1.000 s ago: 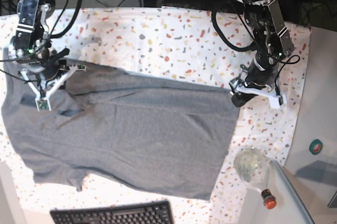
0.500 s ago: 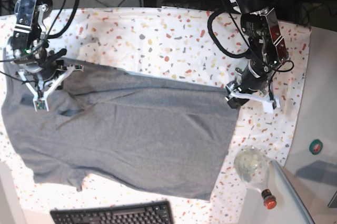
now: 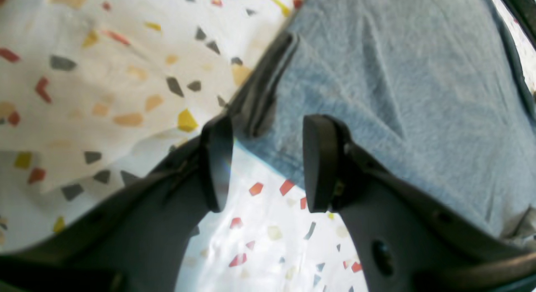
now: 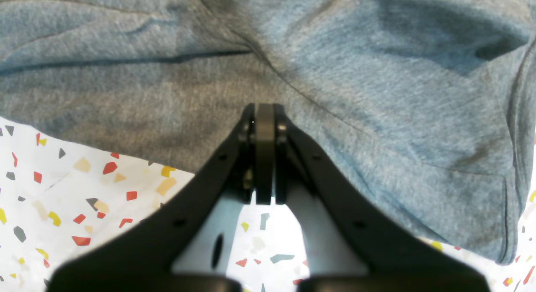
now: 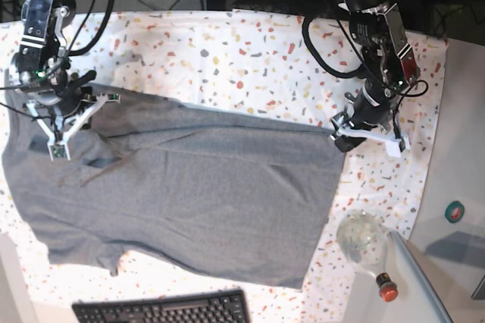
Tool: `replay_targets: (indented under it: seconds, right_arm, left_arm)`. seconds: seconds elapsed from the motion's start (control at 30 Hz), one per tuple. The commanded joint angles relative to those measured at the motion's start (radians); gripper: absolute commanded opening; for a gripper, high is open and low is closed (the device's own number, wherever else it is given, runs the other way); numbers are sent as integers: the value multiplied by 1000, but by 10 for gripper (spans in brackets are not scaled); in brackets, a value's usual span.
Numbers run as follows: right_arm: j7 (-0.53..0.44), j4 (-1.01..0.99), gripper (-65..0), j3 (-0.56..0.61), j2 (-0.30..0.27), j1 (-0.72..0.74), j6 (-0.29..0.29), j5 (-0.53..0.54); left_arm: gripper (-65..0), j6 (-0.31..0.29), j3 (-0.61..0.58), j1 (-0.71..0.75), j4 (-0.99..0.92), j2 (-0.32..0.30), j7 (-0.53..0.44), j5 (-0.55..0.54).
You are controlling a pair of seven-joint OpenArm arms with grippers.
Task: Layout the t-shirt on the table in an organized manner, then fold the t-shirt properly
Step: 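Grasp the collar-side edge of the grey shirt with both grippers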
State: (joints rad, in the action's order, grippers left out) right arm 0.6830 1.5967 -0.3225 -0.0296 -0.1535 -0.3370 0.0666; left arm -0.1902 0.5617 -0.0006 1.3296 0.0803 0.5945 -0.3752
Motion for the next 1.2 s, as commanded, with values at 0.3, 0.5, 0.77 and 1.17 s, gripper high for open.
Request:
replay_targets:
  seconds: [0.3, 0.5, 0.77, 1.17]
  right_arm:
    - [-19, 15, -650, -7, -6, 10, -4, 5]
    - [-19, 15, -650, -7, -8, 9, -4, 5]
    - [-19, 14, -650, -7, -8, 9, -4, 5]
    - [-19, 14, -650, -7, -8, 9, -4, 5]
  left_arm:
    - [-390, -10, -4, -45, -31, -3, -15, -15]
    - [-390, -10, -2, -48, -45, -3, -15, -15]
    - [-390, -10, -1, -40, -45, -6, -15, -15]
    - [-390, -10, -2, -59, -55, -3, -15, -15]
